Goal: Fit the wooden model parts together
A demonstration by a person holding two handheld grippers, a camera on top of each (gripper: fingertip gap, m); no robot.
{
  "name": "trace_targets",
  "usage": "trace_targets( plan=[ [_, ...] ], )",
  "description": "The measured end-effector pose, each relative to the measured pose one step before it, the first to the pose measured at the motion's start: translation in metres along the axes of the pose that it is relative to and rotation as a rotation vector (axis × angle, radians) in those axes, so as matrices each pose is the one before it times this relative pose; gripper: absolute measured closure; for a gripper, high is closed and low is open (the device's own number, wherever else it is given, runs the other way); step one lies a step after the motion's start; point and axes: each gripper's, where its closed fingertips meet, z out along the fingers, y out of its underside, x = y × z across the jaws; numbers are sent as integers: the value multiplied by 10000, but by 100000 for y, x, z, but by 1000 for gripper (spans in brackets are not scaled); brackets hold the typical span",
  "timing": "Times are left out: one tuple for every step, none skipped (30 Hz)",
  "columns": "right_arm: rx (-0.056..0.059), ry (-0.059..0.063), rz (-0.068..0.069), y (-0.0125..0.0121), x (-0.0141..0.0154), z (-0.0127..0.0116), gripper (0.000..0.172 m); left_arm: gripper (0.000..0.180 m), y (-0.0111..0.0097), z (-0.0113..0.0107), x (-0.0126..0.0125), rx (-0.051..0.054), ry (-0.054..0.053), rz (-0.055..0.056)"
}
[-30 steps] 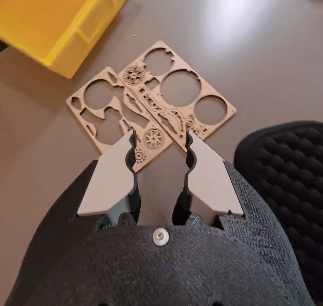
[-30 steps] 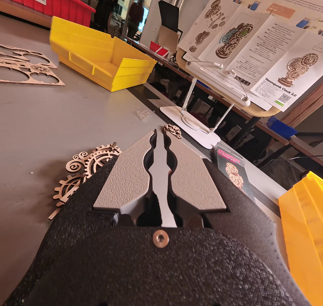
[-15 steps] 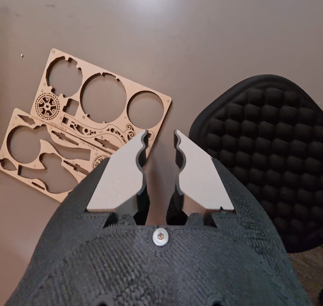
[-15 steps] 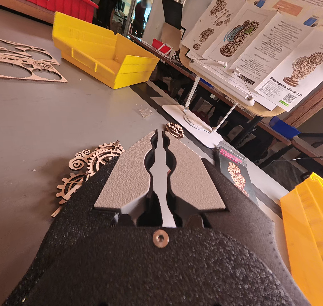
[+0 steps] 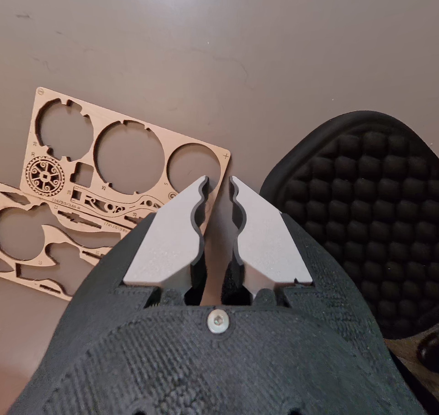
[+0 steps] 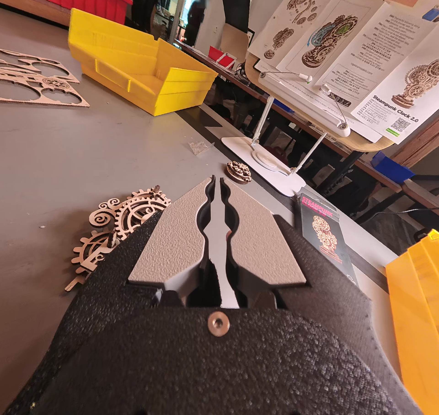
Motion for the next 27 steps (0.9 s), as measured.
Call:
trace_targets(
  plan=[
    [-15, -15, 5, 42, -19, 25, 169, 168, -25, 47, 227, -100, 189, -20],
    [-11, -17, 7, 25, -27, 15, 169, 171, -135, 98, 24, -61, 22, -30],
    [-6, -21, 15, -11, -33, 3, 169, 174, -267, 110, -220, -9, -161, 64],
    [-7, -45, 38, -31, -81, -11, 169, 177, -311, 139, -408, -3, -318, 131],
    [-3, -76, 86, -85, -124, -23, 170, 180, -374, 151, -480, 9, -378, 197],
    [7, -118, 155, -150, -197, -32, 170, 180, -781, 85, -283, 192, -244, 120],
    [-13, -187, 233, -210, -304, -7, 169, 180, -1419, -46, -116, 483, -144, -22],
    [-95, -322, 350, -238, -520, 51, 168, 180, -1838, -156, -40, 634, -161, 31],
    [-158, -494, 542, -316, -799, 97, 165, 180, -1976, -120, -77, 588, -282, 175],
    [-113, -657, 737, -477, -1055, 133, 162, 179, -2073, 9, -105, 548, -372, 257],
    [-38, -749, 876, -642, -1223, 168, 160, 180, -2190, 226, -14, 548, -354, 281],
    [-48, -747, 958, -628, -1206, 240, 157, 180, -2074, 456, 144, 463, -251, 329],
    [-114, -815, 980, -483, -1218, 285, 153, 180, -1884, 672, 161, 337, -250, 416],
    [-219, -714, 961, -225, -949, 343, 146, 180, -1722, 797, 144, 252, -256, 501],
    [-228, -556, 932, -67, -553, 290, 138, 180, -1652, 833, 143, 235, -243, 529],
    [-166, -479, 868, 29, -255, 198, 129, 180, -1652, 827, 227, 282, -181, 528],
    [-41, -265, 840, 23, 210, 47, 119, 180, -1576, 810, 317, 285, -108, 499],
    [125, -187, 736, -77, 390, -171, 116, 180, -1348, 809, 279, 192, -117, 499],
    [188, -132, 592, -114, 432, -314, 117, 180, -1158, 793, 198, 124, -159, 505],
    [135, -25, 338, -29, 483, -366, 125, 180, -1005, 765, 175, 111, -139, 449],
    [123, 86, 91, -36, 555, -406, 143, 180, -796, 716, 158, 60, -108, 391],
    [164, 180, -42, -161, 670, -464, 161, 180, -558, 613, 55, 25, -105, 326],
    [201, 16, -118, -374, 471, -529, 163, 180, -564, 369, -386, 182, -276, 106],
    [299, -256, -186, -660, 109, -695, 166, 180, -738, 52, -685, 482, -289, -341],
    [372, -259, -285, -878, 64, -852, 170, 178, -792, -280, -1112, 667, -323, -753],
    [247, -410, -466, -787, -253, -878, 170, 169, -780, -471, -1271, 753, -184, -1007],
    [48, -437, -503, -527, -399, -778, 170, 166, -816, -554, -1719, 818, -287, -1275]
  ],
)
